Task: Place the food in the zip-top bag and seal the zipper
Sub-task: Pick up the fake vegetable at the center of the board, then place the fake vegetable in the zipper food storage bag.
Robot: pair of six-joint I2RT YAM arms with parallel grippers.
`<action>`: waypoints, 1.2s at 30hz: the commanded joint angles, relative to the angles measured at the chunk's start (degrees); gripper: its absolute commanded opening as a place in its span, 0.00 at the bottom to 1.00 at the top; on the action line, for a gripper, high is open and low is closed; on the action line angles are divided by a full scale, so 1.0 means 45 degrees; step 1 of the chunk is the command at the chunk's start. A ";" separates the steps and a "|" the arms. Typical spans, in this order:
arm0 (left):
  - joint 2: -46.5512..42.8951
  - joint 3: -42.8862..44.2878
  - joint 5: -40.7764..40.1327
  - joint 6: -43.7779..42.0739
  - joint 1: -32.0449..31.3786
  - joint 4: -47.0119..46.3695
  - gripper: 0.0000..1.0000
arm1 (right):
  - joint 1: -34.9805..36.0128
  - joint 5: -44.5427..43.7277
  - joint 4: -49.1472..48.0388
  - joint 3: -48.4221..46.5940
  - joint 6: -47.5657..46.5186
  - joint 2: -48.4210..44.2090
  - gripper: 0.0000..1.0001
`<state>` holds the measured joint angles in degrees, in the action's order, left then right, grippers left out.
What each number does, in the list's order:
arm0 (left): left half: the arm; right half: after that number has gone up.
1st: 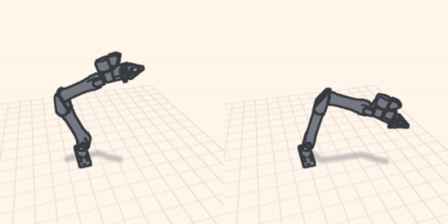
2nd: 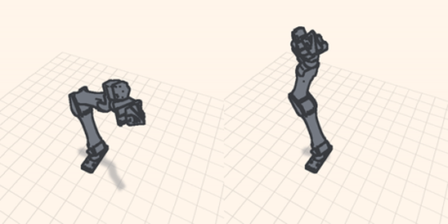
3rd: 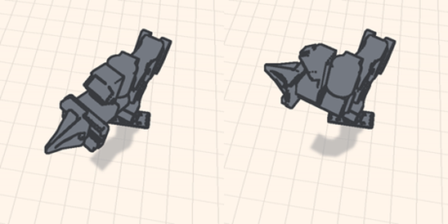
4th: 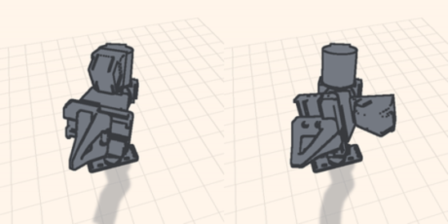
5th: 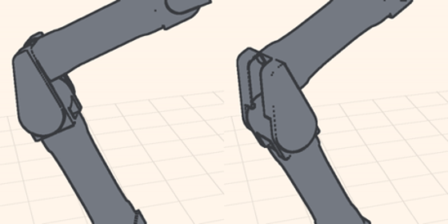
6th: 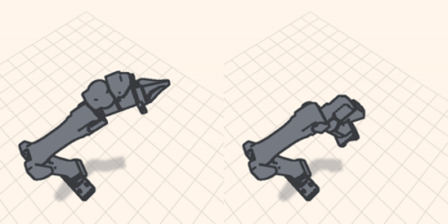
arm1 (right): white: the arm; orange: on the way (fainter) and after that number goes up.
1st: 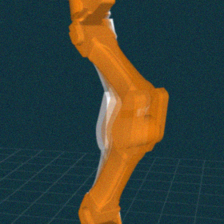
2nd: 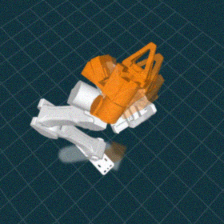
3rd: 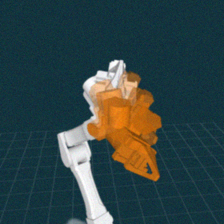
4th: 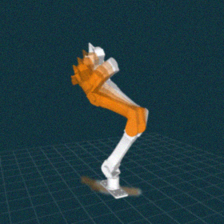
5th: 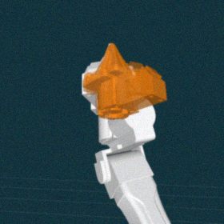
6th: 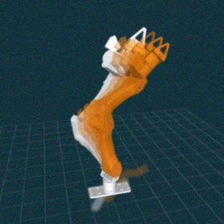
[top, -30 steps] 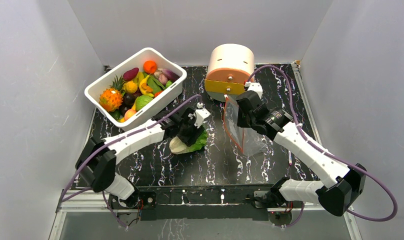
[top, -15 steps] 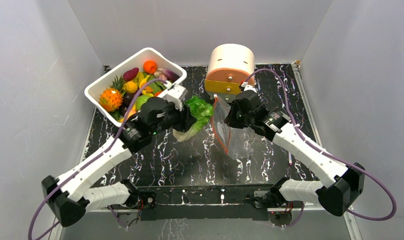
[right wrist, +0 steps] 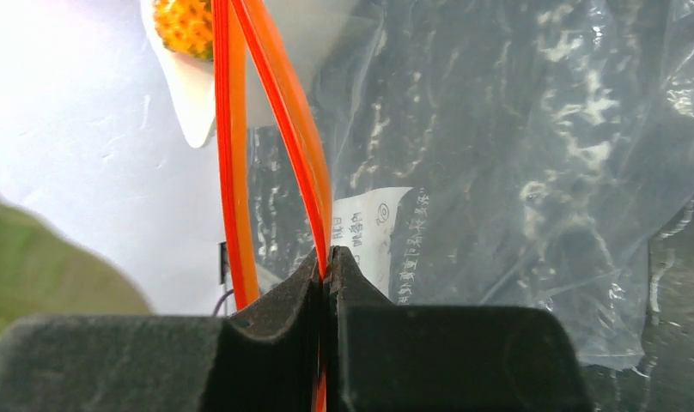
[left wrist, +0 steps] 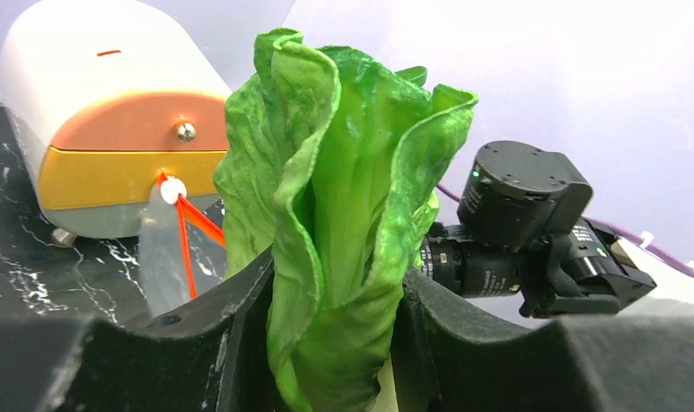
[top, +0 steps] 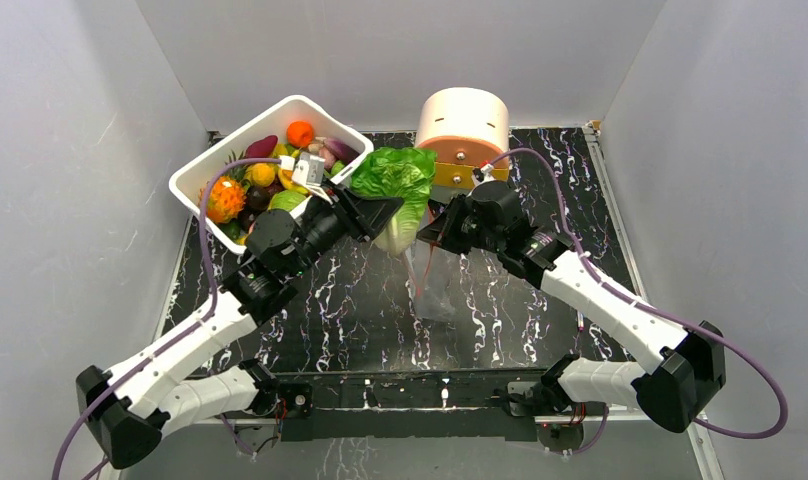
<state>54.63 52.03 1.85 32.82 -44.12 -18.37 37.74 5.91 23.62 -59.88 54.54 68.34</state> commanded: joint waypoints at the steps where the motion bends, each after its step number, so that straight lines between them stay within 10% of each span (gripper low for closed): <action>1: 0.0377 -0.0668 -0.0355 0.1048 -0.0079 -0.3851 0.29 | -0.0052 0.1309 -0.2826 0.0128 0.1629 -0.0095 0.00; 11: 0.0692 -0.3058 -0.1545 0.1628 -0.0079 -0.8877 0.29 | -0.0014 0.2158 -0.4427 0.0559 0.2898 0.0134 0.00; 36: 0.1877 -0.4288 -0.1505 0.1423 -0.0078 -1.3134 0.32 | 0.0203 0.3049 -0.5308 0.0817 0.3409 0.0209 0.00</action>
<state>62.96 32.14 -5.32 43.38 -44.12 -69.71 38.24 17.32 4.05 -54.61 70.59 69.76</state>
